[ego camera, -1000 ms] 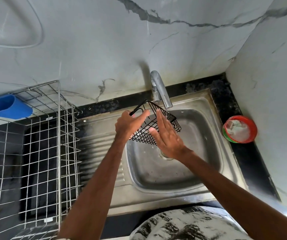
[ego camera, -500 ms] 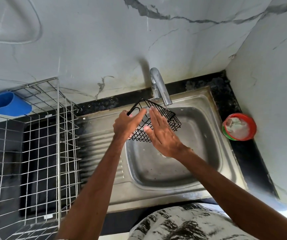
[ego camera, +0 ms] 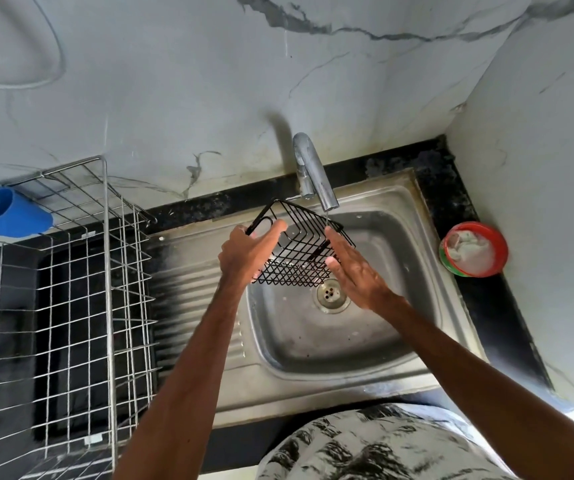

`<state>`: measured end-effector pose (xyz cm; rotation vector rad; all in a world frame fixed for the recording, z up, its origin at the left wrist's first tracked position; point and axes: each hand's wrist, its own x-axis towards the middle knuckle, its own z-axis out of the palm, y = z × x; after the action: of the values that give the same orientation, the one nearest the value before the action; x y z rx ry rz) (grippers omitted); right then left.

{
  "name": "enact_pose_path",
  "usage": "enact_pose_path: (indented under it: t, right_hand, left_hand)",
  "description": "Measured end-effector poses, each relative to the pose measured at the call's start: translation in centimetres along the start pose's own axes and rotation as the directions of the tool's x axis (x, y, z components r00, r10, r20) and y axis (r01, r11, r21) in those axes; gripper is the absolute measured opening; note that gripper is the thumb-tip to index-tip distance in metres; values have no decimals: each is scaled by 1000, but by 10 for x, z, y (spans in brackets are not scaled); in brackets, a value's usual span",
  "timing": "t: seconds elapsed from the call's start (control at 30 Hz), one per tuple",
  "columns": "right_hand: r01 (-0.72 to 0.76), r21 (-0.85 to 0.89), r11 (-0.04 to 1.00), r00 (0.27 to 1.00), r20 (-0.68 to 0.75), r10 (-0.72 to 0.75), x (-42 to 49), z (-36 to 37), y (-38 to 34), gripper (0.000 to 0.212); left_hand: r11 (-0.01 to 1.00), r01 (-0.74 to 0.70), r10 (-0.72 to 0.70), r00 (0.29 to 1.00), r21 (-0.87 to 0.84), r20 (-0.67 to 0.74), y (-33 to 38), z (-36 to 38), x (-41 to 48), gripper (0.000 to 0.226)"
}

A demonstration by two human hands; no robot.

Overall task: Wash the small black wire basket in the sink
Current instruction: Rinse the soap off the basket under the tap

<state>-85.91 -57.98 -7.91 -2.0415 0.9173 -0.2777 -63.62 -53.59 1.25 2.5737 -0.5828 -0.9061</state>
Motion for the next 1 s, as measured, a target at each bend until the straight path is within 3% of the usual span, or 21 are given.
enact_pose_path:
  t: [0.2,0.4,0.53,0.63,0.77,0.87,1.0]
  right_hand:
    - [-48,49,998,999,16,47,8,8,-9,69]
    - [43,79,996,998,33,-46,10,8,-5,63]
    - [4,69,998,1000,21,-6,21,14,6,59]
    - [-192,152,970,981,58,185,37,14,5,71]
    - [-385,171,907,912,223,345,58,6,3,75]
    - [-542,249,803,835,265,482,76,-4,-1,97]
    - [-631,374,679,773,378,510,83,-22,-4,74]
  left_hand:
    - [999,4,-5,1000,-36,-29,-4,0,-1,125]
    - [998,-2,3,1000,-68,19,-12,-12,1,97]
    - [996,-12,13,1000,-91,14,-17,-11,-2,91]
    - [999,-1,1,1000,-51,18,-20,-15,-5,73]
    - [999,-1,3,999,-47,39,-22,-16,-12,96]
    - [998,21,-18,998,-61,53,-25,-19,-14,104]
    - [994,59,-54,996,-88,67,-32,-22,-14,108]
